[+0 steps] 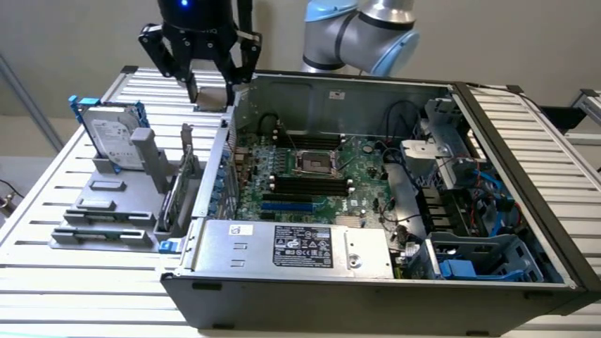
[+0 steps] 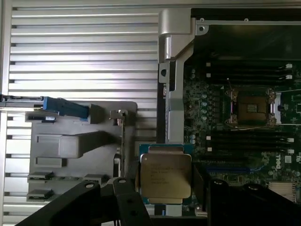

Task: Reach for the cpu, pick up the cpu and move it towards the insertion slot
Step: 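Pick up the cpu and move it towards the insertion slot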

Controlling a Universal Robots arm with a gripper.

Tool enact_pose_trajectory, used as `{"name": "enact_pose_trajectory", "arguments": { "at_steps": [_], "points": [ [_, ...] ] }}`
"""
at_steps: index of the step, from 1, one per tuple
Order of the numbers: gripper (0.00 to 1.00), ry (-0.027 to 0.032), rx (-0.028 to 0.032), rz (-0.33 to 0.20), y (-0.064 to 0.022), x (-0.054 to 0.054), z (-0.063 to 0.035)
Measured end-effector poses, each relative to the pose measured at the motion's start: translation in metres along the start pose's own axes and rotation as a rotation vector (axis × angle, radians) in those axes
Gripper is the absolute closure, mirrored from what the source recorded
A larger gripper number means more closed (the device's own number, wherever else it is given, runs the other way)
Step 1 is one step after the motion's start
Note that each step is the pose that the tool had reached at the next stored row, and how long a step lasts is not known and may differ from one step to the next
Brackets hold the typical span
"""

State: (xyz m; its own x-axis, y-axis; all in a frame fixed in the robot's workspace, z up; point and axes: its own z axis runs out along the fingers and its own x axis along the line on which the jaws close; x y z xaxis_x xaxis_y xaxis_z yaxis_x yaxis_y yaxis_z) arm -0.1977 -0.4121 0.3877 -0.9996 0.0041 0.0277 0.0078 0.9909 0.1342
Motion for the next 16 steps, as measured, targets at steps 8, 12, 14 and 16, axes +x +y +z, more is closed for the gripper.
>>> {"name": "enact_pose_trajectory", "arguments": {
  "at_steps": [8, 12, 14, 16],
  "points": [
    [0.45, 0.0001, -0.005, 0.0, 0.0004, -0.036, -0.0009],
    [0.45, 0.0002, -0.0049, 0.0, 0.001, -0.055, -0.0014],
    [0.45, 0.0001, -0.005, 0.0, 0.0015, -0.064, -0.0015],
    [0.45, 0.0001, -0.005, 0.0, 0.0024, -0.073, -0.0013]
  ]
}}
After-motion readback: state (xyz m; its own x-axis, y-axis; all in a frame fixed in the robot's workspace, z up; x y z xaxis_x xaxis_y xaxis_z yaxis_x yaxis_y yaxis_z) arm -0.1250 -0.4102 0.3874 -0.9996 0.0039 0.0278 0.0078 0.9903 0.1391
